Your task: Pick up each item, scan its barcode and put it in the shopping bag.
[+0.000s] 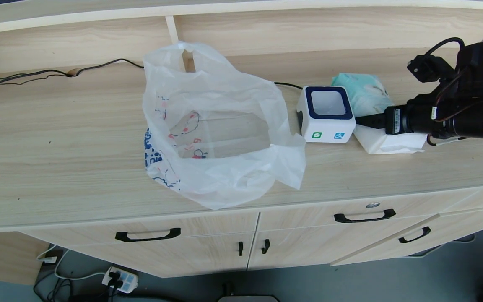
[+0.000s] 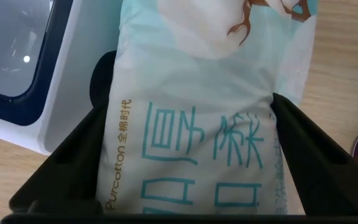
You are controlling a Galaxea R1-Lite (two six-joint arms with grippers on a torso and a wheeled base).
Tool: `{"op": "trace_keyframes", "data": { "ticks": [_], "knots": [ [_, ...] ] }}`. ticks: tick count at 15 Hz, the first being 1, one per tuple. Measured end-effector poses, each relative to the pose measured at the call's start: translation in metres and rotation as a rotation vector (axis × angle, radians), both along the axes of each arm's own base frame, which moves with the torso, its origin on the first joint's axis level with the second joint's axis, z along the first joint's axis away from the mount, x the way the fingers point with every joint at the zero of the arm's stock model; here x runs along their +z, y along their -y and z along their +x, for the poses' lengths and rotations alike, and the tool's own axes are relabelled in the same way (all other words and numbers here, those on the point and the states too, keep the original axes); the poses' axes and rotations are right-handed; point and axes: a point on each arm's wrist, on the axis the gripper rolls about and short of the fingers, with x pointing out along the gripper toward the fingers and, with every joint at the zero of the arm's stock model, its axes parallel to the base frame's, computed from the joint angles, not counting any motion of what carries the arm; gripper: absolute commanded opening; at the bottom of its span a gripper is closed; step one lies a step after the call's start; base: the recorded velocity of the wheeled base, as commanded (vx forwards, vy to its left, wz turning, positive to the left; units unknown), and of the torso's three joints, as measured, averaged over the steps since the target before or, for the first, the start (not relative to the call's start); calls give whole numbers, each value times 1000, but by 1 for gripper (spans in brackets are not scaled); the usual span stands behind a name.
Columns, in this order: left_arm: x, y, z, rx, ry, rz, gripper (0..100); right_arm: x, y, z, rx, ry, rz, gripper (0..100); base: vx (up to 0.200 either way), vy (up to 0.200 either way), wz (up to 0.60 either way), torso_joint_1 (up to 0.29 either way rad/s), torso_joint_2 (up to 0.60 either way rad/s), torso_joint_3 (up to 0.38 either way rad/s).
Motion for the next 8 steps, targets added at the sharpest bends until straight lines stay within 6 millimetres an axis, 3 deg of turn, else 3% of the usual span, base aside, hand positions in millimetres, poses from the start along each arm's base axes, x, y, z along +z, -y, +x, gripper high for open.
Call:
{"op": "trace_keyframes", "data": {
  "ticks": [8],
  "knots": [
    [0,0,0,0,0,0,100,6,4,-23,-9,-5,25,0,0,0,0,0,0,0]
  ]
}}
